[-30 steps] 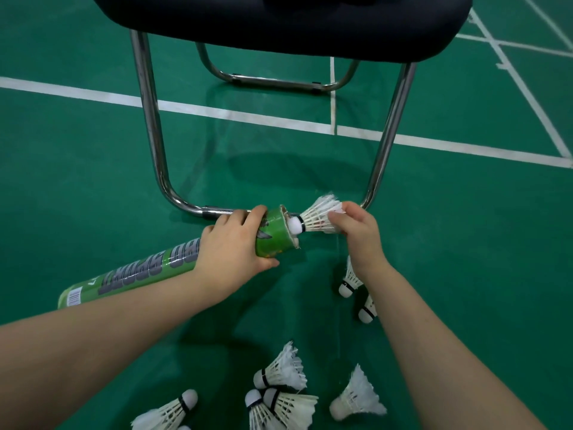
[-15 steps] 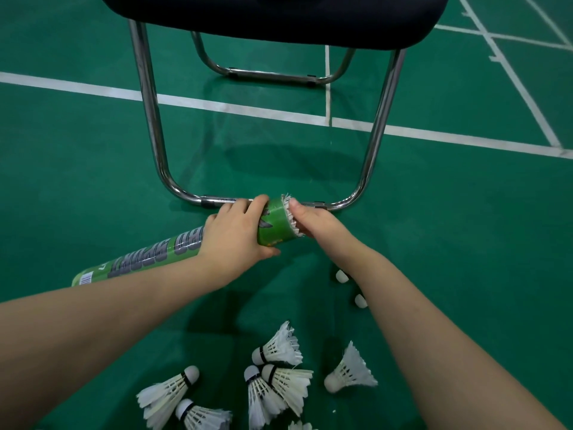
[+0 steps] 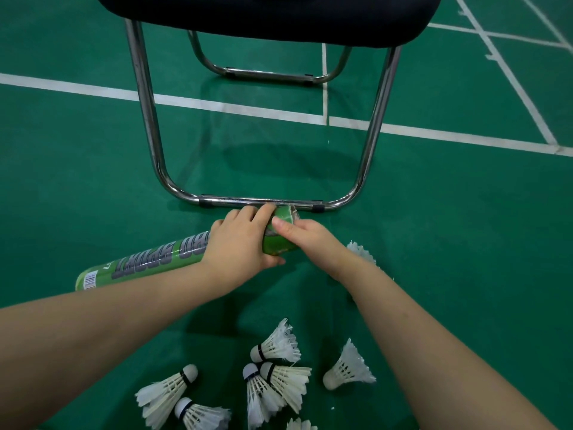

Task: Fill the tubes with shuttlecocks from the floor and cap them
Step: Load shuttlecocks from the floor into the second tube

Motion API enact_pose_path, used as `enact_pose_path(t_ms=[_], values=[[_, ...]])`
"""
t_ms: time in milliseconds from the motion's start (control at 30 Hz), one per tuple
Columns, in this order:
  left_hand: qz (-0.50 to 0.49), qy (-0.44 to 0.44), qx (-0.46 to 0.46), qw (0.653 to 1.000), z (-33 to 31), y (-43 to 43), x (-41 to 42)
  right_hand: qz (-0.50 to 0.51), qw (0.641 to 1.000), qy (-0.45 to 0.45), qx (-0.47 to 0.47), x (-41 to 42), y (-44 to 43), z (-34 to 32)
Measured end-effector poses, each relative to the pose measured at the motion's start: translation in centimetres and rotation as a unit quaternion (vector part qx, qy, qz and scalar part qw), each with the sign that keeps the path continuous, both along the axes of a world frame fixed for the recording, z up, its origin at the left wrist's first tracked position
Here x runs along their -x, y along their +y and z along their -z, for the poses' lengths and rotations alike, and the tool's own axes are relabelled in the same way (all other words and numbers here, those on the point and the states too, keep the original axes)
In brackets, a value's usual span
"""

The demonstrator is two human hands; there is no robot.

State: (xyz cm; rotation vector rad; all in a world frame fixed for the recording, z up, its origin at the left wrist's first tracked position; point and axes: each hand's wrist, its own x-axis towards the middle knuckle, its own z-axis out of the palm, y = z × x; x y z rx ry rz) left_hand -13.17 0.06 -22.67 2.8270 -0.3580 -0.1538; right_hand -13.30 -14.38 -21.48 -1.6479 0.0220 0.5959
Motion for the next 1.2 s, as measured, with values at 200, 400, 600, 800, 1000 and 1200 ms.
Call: enact_pose_path(t_ms=[200,400,600,800,1000,1200], values=[[0.013,-0.012,0.009,1.000,-0.1,-1.3,-0.2,0.162,0.985,-0.061,0.003,-0.8,-3.6,0.2],[0.037,-0.001,-0.009,0.999,0.2,-2.9,0.1,0.166,0.984,-0.065,0.026,-0.1,-5.3,0.8],[0.061,0.009,-0.007,0.998,0.7,-4.8,0.5,0.310,0.942,-0.039,0.119,1.0,-7.4,3.3],[0.083,0.019,-0.006,0.996,1.5,-5.9,1.3,0.126,0.877,-0.004,0.465,1.1,-9.9,8.4],[0.090,0.025,0.004,0.996,1.8,-5.9,1.1,0.113,0.834,0.081,0.534,0.1,-10.1,9.9],[0.079,0.012,0.011,0.997,1.9,-5.5,0.3,0.350,0.902,-0.041,0.252,0.8,-10.2,7.8]])
